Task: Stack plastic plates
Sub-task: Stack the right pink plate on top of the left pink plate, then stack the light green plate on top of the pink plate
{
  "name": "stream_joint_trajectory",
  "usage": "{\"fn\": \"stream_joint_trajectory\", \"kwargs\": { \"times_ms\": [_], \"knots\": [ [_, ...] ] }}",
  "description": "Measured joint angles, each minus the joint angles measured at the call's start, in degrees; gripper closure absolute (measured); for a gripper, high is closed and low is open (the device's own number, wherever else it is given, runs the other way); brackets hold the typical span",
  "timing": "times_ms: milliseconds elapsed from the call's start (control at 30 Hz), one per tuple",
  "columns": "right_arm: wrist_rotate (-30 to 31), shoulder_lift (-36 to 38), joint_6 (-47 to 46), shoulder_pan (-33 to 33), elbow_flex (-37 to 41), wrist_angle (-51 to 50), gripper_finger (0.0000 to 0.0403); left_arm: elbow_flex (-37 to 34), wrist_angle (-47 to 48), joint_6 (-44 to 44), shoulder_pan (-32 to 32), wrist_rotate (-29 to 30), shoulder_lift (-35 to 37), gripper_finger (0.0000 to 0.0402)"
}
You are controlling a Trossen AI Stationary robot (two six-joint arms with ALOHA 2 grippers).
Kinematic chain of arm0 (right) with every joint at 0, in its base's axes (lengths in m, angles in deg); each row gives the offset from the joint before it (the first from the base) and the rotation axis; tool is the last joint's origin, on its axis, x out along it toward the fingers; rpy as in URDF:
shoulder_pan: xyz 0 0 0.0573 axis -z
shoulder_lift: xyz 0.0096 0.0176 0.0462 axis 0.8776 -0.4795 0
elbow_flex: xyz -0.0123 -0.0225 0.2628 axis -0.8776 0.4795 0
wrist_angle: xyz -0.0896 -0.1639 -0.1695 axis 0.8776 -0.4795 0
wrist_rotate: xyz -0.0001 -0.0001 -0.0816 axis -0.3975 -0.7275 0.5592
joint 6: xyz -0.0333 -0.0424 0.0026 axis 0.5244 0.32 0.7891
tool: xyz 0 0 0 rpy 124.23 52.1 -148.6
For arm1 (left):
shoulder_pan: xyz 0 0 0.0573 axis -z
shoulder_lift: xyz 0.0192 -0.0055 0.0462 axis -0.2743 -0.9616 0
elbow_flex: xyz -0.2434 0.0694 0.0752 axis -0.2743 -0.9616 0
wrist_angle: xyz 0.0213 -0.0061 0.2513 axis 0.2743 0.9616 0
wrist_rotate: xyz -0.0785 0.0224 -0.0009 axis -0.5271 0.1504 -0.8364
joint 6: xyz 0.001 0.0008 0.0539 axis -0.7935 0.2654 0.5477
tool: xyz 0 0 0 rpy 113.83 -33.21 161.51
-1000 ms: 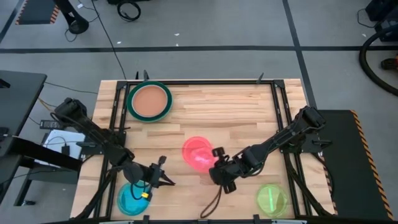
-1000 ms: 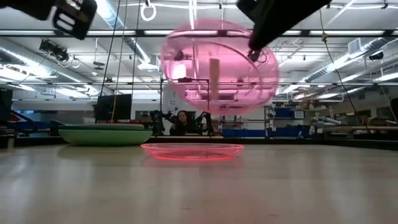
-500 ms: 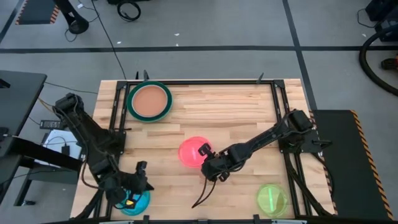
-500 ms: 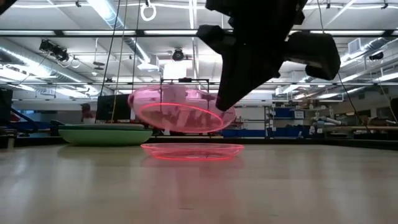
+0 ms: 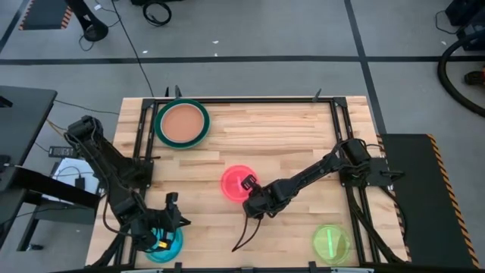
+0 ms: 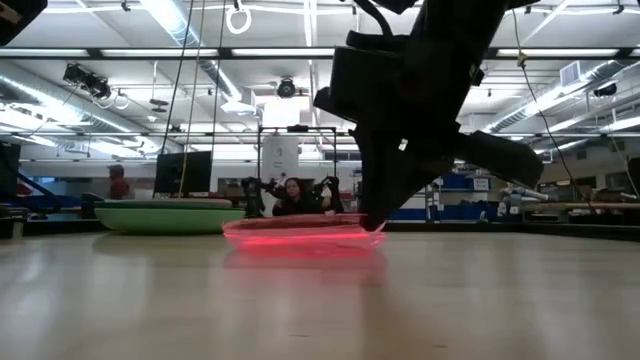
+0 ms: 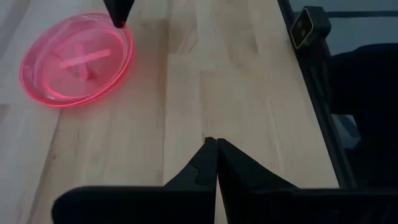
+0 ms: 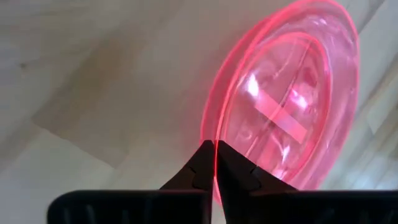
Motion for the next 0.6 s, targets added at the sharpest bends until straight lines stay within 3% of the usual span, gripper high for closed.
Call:
{"fn": "stream_joint_trajectory", "kwargs": {
  "times_ms": [233,367,500,600],
  "knots": [
    [3.36,2.15,-5.18,-0.46,-0.02,-0.64,0.0300,0.00,0.17,0.03,0.00,2.09,0.00,0.0386],
    [3.02,4.87,-15.30,-2.07,-0.07,-2.15,0.0253,0.00,0.10,0.03,0.02,4.90,0.00,0.0386],
    [2.73,8.79,-39.16,-5.38,-0.09,-7.72,0.0238,0.00,-0.11,0.08,0.02,5.98,0.00,0.0386],
    [-4.50,11.54,-65.01,-7.15,-0.07,-14.98,0.0241,0.00,-0.19,0.29,0.02,6.94,-0.11,0.0386]
  ]
}}
